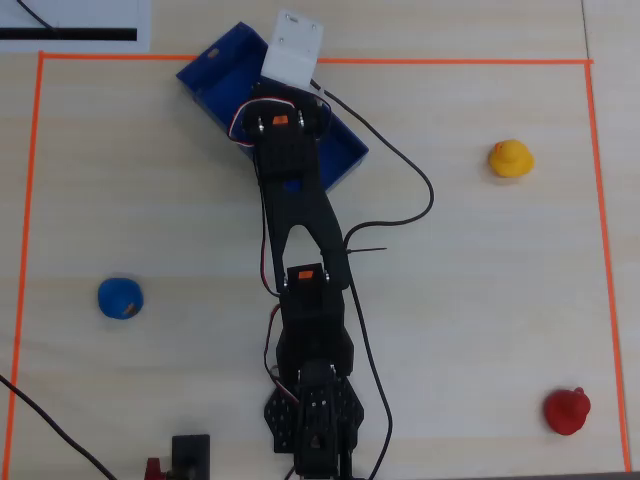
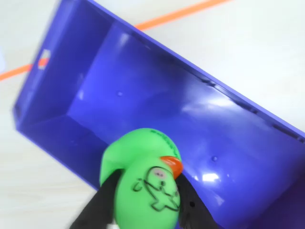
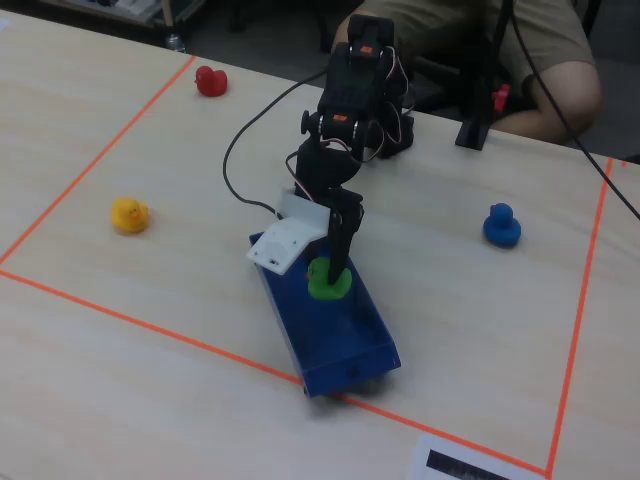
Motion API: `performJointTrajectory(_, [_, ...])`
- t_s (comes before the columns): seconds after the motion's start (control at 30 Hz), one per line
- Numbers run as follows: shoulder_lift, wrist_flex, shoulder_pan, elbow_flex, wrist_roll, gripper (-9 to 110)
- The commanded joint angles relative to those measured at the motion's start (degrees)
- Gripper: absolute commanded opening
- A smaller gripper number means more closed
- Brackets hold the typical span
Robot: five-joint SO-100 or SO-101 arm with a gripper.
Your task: Grasp green duck and put it into box.
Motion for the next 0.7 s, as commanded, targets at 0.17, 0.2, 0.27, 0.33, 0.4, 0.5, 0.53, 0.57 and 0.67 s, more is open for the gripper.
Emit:
performJointTrajectory(0.17, [12.8,-0.8,1.0,4.2,1.8,17])
performJointTrajectory(0.2, [16.6,0.1,0.6,5.6,2.4,12])
performJointTrajectory(0.27, [27.6,1.6,-0.5,11.8,3.4,0])
performJointTrajectory(0.33, [42.9,0.1,-1.9,23.8,3.7,0])
performJointTrajectory(0.4, [57.6,-1.5,-3.2,35.9,3.9,0])
performJointTrajectory(0.5, [76.3,-3.0,-3.4,52.0,3.9,0])
performJointTrajectory(0.53, [81.4,-3.2,-2.8,56.5,3.7,0])
performJointTrajectory(0.57, [86.0,-3.8,-2.1,60.8,3.4,0])
performJointTrajectory(0.67, [98.6,-4.5,-0.4,72.5,1.8,0])
